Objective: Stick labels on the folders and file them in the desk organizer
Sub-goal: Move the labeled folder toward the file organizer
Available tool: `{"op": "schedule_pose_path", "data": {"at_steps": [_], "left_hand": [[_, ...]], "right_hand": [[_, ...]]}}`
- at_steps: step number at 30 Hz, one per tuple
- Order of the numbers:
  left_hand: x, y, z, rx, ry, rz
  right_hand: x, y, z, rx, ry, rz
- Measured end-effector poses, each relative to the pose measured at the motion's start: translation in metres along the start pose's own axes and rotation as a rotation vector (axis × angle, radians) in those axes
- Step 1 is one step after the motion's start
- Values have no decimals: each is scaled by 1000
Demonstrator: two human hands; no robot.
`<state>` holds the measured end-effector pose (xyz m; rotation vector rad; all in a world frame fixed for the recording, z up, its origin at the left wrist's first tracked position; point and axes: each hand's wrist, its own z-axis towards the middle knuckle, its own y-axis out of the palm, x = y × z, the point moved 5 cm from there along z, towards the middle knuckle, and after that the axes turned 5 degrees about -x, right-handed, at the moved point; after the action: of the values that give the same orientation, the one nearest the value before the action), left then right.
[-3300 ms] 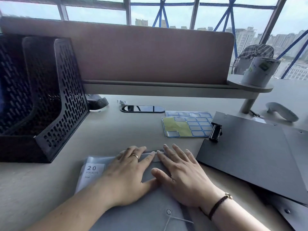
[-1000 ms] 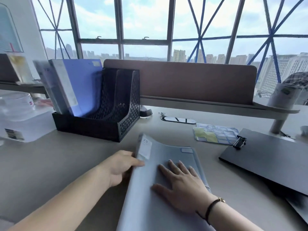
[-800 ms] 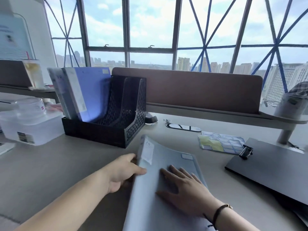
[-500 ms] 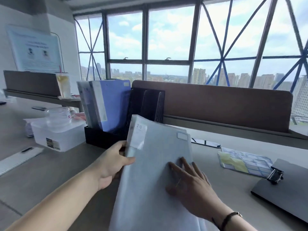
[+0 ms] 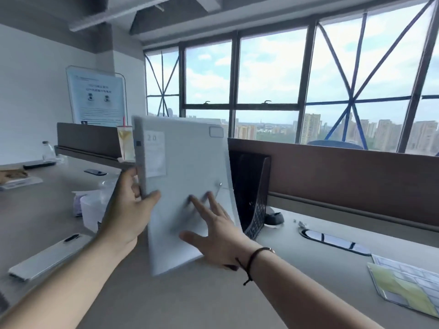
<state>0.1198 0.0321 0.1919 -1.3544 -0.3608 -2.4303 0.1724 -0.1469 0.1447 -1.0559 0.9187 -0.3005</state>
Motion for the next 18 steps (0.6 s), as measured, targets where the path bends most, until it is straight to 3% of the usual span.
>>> {"op": "schedule_pose_path", "data": {"at_steps": [8,18], "left_hand": [[-1,-20,89,159,109,27],[-44,3,151,178,138,99]], "right_hand": [[-32,-23,113,17,-77,131],[8,-19,189,38,-27,276]]}}
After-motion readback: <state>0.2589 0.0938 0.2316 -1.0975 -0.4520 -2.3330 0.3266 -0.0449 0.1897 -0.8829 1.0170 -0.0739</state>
